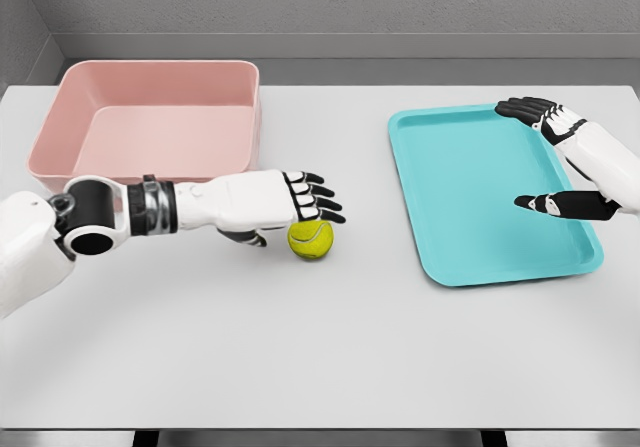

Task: Put the tennis from the blue tray into the pink basket with both arms

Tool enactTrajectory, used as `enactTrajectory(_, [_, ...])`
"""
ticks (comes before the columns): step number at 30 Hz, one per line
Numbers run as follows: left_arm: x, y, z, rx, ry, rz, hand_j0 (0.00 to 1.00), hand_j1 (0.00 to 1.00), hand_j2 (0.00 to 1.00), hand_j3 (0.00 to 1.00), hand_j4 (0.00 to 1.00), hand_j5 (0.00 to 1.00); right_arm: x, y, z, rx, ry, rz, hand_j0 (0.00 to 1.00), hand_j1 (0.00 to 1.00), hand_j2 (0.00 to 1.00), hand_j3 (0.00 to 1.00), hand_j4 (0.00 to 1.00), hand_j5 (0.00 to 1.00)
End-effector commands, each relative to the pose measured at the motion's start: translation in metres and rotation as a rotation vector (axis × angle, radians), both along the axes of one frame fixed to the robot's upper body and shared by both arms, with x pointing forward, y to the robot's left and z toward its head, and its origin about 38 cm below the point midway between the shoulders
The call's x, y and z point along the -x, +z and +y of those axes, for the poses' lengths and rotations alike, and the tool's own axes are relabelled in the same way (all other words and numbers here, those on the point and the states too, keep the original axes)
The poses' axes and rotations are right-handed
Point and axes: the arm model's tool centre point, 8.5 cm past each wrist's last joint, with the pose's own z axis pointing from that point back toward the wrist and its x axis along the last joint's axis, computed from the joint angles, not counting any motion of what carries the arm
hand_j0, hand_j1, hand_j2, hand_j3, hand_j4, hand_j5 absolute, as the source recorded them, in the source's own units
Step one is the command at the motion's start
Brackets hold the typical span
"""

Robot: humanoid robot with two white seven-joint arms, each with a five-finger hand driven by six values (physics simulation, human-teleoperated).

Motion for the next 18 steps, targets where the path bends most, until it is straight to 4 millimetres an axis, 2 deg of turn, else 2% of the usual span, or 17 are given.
enactTrajectory(1, [-0.001, -0.003, 0.0, 0.003, 0.006, 0.012, 1.0, 1.0, 1.0, 1.0, 1.0, 1.0, 0.0, 0.001, -0.001, -0.009, 0.0, 0.001, 1.0, 1.0, 1.0, 1.0, 1.0, 1.0])
enactTrajectory(18, [-0.003, -0.008, -0.016, 0.01, -0.012, 0.021, 1.0, 1.0, 1.0, 1.0, 1.0, 1.0, 0.0, 0.001, -0.001, -0.006, -0.002, 0.0, 1.0, 1.0, 1.0, 1.0, 1.0, 1.0])
